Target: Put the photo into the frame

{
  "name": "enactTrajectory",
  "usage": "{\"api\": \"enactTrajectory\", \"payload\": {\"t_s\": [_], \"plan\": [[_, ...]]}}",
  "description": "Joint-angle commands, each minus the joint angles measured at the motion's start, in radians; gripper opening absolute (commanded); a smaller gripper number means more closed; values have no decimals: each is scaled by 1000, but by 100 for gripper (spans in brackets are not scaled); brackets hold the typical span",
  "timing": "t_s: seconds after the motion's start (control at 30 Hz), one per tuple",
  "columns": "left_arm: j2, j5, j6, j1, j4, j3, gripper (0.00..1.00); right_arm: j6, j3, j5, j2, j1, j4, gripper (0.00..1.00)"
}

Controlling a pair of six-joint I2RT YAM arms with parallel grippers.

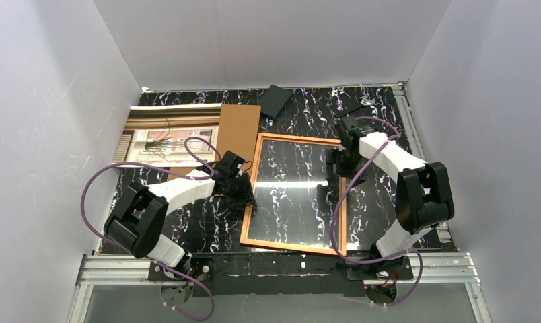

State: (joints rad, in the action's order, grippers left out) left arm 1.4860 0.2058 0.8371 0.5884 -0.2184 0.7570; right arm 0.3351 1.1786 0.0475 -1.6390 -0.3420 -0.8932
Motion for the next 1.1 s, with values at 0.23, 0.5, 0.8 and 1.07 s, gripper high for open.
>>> {"api": "enactTrajectory", "payload": {"t_s": [0.23,0.5,0.8,1.07], "plan": [[108,-37,16,76,126,118,28,-11,-136,-201,-13,154,95,82],[206,-78,40,96,143,239,23,-30,-33,-249,-99,177,90,81],[251,-94,47,116,169,282,25,-47,22,-174,-94,185,72,84],[167,-130,7,138,165,265,67,-41,31,-87,21,186,37,88]]}}
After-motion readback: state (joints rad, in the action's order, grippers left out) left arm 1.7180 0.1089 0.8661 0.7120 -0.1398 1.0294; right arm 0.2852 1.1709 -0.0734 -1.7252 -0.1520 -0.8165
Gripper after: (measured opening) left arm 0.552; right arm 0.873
